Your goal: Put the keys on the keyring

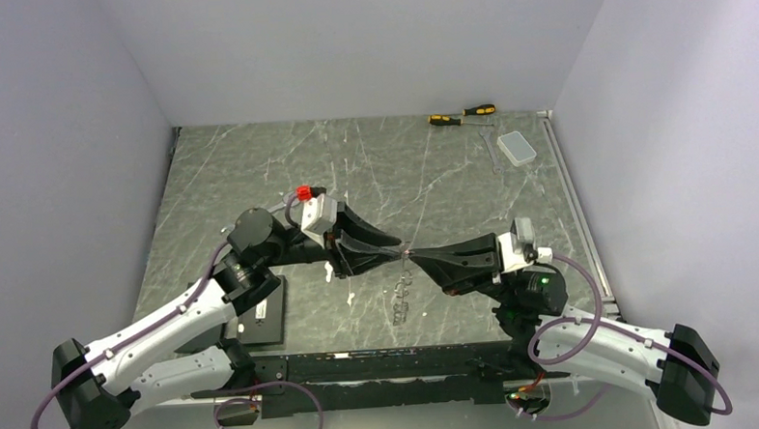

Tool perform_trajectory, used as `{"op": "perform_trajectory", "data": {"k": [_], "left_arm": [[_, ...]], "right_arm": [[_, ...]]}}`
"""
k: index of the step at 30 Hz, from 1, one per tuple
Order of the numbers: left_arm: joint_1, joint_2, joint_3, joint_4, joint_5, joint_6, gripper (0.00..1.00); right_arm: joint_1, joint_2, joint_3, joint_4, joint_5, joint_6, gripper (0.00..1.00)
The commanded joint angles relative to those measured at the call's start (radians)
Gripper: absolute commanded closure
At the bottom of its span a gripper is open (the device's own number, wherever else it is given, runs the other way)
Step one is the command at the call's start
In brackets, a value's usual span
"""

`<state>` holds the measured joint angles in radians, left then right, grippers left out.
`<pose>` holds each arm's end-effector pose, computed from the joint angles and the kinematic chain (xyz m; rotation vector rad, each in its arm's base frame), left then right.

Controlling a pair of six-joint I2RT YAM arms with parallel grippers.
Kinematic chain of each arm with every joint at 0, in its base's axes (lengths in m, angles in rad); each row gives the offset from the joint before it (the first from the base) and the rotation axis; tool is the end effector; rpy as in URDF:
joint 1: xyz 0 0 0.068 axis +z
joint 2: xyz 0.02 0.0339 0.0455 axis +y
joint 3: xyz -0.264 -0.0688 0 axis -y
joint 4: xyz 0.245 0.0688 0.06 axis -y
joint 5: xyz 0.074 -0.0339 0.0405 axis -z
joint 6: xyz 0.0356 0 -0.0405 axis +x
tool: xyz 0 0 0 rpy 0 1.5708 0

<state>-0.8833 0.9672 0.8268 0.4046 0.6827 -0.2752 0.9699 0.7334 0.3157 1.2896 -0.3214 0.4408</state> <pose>0.1218 -0.1837 0.3825 1.0215 1.1219 -1.3934 0.0707 0.1231 0.3282 -0.5261 0.6465 1.4488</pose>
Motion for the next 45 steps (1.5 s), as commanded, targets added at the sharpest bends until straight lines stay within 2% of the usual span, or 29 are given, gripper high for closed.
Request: {"op": "perform_trajectory", "data": {"k": [1, 3, 7, 12, 17, 23, 29, 40, 45], "left_arm": [[-0.003, -0.009, 0.019, 0.098, 0.060, -0.036, 0.67], [-0.003, -0.023, 0.015, 0.091, 0.050, -0.043, 0.66], [-0.003, -0.062, 0.013, 0.032, 0.020, -0.019, 0.55], [-0.003, -0.112, 0.021, -0.085, -0.023, 0.002, 0.60], [-0.003, -0.100, -0.034, 0.018, -0.030, -0.052, 0.64], [-0.004, -0.001, -0.042, 0.187, -0.006, -0.112, 0.64], [-0.005, 0.073, -0.022, 0.277, 0.001, -0.130, 0.63], [-0.006, -0.077, -0.073, 0.157, -0.112, -0.073, 0.69], [-0.006, -0.086, -0.071, 0.151, -0.124, -0.065, 0.71]], "right_arm": [[-0.003, 0.007, 0.050, 0.035, -0.025, 0.017, 1.00], [-0.002, 0.017, 0.052, 0.039, -0.030, 0.016, 1.00], [-0.003, 0.027, 0.050, 0.051, 0.002, 0.003, 1.00], [-0.004, 0.039, 0.042, 0.084, 0.059, -0.029, 1.00], [-0.004, 0.084, 0.051, 0.149, 0.065, -0.029, 1.00], [-0.004, 0.154, 0.067, 0.221, 0.061, -0.002, 1.00], [-0.003, 0.208, 0.079, 0.286, 0.046, 0.028, 1.00], [-0.005, 0.155, 0.067, 0.214, 0.068, -0.022, 1.00], [-0.003, 0.172, 0.070, 0.227, 0.066, -0.013, 1.00]]}}
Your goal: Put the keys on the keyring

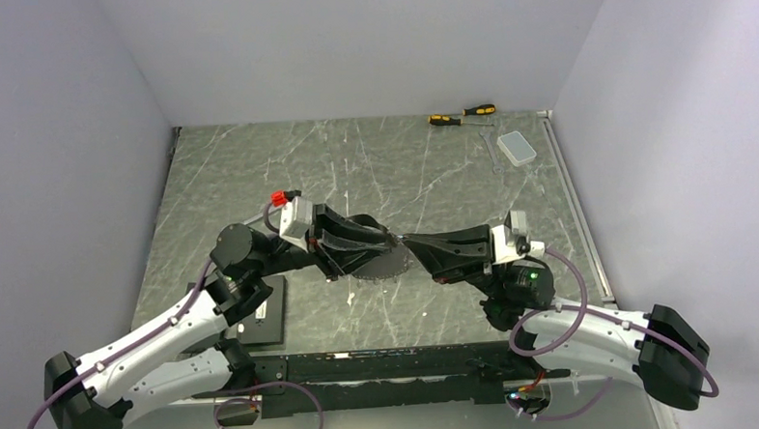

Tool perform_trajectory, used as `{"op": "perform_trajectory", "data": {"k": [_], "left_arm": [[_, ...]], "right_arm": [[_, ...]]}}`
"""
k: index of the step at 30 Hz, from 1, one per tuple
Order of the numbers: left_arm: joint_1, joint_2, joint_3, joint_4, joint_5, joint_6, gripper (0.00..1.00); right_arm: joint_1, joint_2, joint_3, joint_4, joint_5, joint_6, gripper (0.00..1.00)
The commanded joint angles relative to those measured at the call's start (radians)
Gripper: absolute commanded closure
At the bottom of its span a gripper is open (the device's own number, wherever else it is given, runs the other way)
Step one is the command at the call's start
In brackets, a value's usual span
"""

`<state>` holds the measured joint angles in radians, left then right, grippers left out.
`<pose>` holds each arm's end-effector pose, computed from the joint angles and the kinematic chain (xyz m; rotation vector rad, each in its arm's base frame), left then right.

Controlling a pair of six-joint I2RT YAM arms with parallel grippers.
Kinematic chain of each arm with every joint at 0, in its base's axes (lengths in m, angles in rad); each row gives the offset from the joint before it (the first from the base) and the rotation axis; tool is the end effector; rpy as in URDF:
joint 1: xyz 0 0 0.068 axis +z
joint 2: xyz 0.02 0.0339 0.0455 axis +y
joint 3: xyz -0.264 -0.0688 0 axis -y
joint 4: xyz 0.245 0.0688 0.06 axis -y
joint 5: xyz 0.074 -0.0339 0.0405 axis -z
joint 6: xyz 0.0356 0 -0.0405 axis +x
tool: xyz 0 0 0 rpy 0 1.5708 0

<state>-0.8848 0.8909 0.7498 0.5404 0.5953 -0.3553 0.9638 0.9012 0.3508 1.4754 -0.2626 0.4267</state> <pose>0.1115 -0.1677 0.3840 0.8841 1.0542 -1.4056 0.0846 0.1380 0.3300 -0.4534 0.6034 1.4152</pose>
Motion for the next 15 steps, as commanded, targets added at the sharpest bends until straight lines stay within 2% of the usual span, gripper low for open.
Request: {"op": "perform_trajectory", "data": {"k": [1, 11, 13, 15], "left_arm": [[-0.005, -0.004, 0.008, 0.020, -0.032, 0.014, 0.71], [-0.004, 0.024, 0.013, 0.086, -0.003, -0.016, 0.70], [-0.005, 0.021, 0.015, 0.088, -0.001, -0.019, 0.64], [-0.003, 0.015, 0.025, 0.063, -0.003, -0.013, 0.46]], "right_arm": [[0.003, 0.009, 0.037, 0.043, 0.007, 0.003, 1.00], [0.003, 0.021, 0.039, 0.052, 0.005, 0.011, 1.00], [0.003, 0.018, 0.036, 0.049, 0.007, 0.009, 1.00], [0.003, 0.018, 0.033, 0.050, 0.011, 0.008, 1.00]]}}
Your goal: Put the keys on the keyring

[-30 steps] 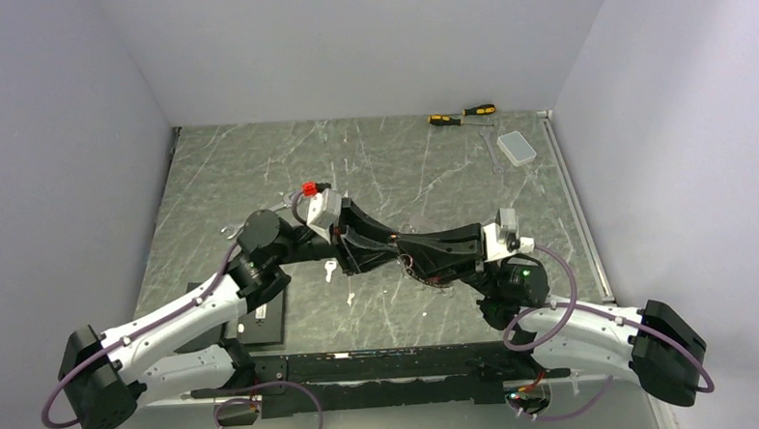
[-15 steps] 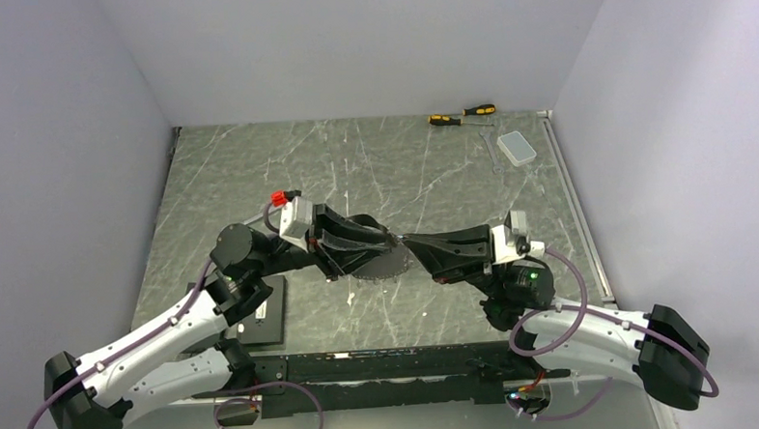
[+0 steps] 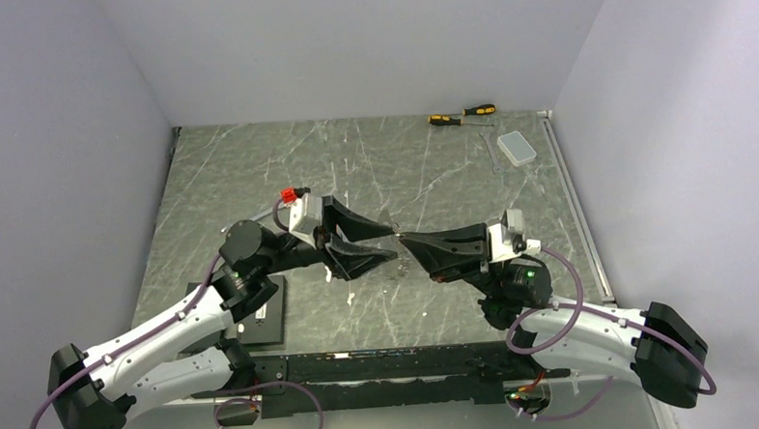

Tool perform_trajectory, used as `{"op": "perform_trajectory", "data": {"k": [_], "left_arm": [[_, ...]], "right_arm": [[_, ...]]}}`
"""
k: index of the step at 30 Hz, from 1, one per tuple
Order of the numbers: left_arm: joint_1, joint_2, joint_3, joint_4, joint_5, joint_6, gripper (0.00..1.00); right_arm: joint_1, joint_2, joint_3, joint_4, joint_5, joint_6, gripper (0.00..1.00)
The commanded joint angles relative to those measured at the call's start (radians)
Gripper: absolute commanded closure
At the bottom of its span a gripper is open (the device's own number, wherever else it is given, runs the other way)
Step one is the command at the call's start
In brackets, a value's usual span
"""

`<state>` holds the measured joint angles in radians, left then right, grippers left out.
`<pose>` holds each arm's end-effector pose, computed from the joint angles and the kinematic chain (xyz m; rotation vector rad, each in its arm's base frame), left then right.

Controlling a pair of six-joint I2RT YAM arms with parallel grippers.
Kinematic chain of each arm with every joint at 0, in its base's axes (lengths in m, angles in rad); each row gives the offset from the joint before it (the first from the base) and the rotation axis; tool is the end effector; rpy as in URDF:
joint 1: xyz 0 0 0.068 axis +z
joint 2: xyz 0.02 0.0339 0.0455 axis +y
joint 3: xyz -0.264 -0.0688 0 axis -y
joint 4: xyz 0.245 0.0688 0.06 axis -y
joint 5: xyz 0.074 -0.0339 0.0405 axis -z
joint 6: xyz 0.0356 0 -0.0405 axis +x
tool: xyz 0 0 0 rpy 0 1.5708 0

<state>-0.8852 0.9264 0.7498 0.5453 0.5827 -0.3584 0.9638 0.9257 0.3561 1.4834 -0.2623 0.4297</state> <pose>0.1177 -0.1749 0.3780 0.8762 1.0931 -1.4032 0.0872 0.1417 0.3287 -0.4553 0.6162 1.4176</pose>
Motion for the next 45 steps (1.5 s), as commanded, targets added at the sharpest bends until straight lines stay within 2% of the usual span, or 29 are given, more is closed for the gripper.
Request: {"op": "perform_trajectory", "data": {"k": [1, 3, 6, 9, 13, 16, 25, 41, 45], "left_arm": [[-0.004, -0.026, 0.028, 0.039, 0.006, -0.002, 0.40], [-0.003, -0.041, 0.027, -0.004, -0.011, 0.015, 0.33], [-0.004, -0.071, 0.019, -0.061, -0.041, 0.035, 0.31], [-0.003, -0.096, 0.017, -0.109, -0.067, 0.050, 0.36], [-0.003, -0.099, 0.016, -0.082, -0.062, 0.039, 0.51], [-0.003, -0.076, 0.036, -0.065, -0.039, 0.028, 0.58], [-0.004, -0.063, 0.054, -0.038, -0.012, 0.003, 0.59], [-0.004, -0.002, 0.039, 0.121, 0.013, -0.068, 0.60], [-0.004, -0.002, 0.031, 0.127, 0.012, -0.070, 0.65]], "right_arm": [[0.003, -0.008, 0.027, 0.041, 0.011, 0.003, 1.00], [0.003, -0.011, 0.029, 0.037, 0.012, 0.001, 1.00], [0.002, -0.013, 0.030, 0.032, 0.009, -0.002, 1.00], [0.003, -0.013, 0.029, 0.032, 0.008, -0.001, 1.00], [0.003, -0.006, 0.027, 0.041, 0.008, 0.001, 1.00], [0.003, -0.001, 0.029, 0.045, 0.008, 0.003, 1.00], [0.003, -0.002, 0.034, 0.038, 0.008, 0.001, 1.00], [0.003, 0.016, 0.040, 0.049, 0.001, 0.010, 1.00], [0.003, 0.022, 0.037, 0.057, 0.004, 0.014, 1.00]]}}
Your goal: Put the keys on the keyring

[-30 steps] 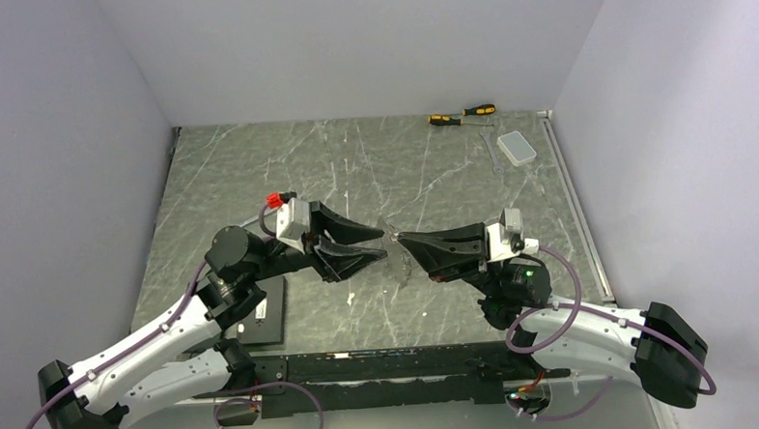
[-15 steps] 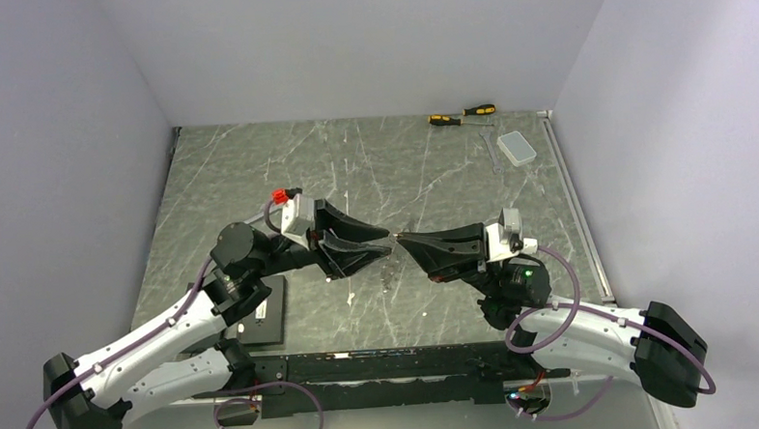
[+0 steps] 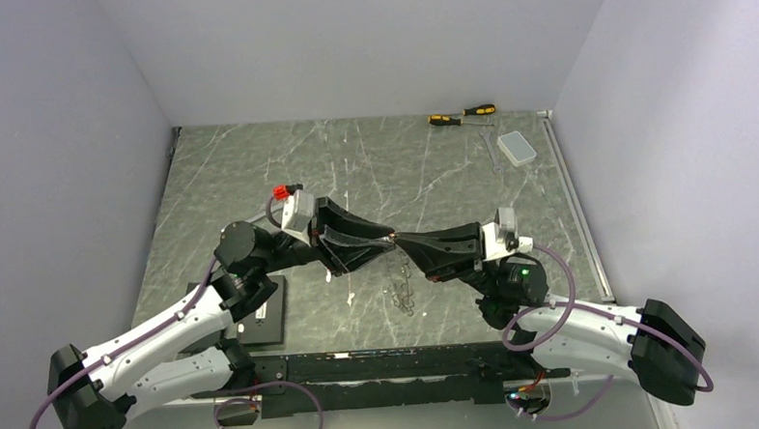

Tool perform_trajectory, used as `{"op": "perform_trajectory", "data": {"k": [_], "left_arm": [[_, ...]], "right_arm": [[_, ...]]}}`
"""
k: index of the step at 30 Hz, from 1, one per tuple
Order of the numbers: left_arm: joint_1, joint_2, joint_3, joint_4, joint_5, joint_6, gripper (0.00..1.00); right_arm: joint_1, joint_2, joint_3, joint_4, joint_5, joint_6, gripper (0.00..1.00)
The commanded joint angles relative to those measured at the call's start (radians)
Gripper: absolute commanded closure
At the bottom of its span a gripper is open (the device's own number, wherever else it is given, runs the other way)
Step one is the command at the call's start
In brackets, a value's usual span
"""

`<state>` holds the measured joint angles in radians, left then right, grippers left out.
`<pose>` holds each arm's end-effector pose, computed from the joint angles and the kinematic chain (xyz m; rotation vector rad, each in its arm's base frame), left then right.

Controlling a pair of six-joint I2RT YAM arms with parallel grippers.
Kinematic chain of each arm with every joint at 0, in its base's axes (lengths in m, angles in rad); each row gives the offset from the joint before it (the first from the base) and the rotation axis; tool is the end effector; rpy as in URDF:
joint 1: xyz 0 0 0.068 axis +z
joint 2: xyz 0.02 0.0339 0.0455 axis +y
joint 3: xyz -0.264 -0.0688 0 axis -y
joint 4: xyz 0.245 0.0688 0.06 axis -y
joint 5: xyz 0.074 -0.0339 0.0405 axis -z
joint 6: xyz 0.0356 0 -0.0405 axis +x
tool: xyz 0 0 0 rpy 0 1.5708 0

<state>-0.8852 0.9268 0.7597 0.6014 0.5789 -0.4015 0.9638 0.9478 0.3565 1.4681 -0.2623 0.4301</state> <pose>0.1161 -0.1727 0.3867 0.8438 1.0471 -1.4354 0.0906 0.1467 0.3245 -0.4648 0.6557 1.4165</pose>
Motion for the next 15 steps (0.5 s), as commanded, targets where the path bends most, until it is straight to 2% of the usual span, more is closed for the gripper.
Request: {"op": "perform_trajectory", "data": {"k": [1, 8, 15], "left_arm": [[-0.003, -0.002, 0.021, 0.073, 0.016, -0.028, 0.67], [-0.003, 0.009, 0.021, 0.063, 0.022, -0.024, 0.70], [-0.004, 0.001, 0.008, 0.047, 0.008, -0.020, 0.63]], "right_arm": [[0.003, 0.000, 0.037, 0.075, 0.004, 0.014, 1.00], [0.002, 0.005, 0.040, 0.095, 0.008, 0.016, 1.00], [0.003, -0.004, 0.051, 0.087, 0.008, 0.010, 1.00]]}}
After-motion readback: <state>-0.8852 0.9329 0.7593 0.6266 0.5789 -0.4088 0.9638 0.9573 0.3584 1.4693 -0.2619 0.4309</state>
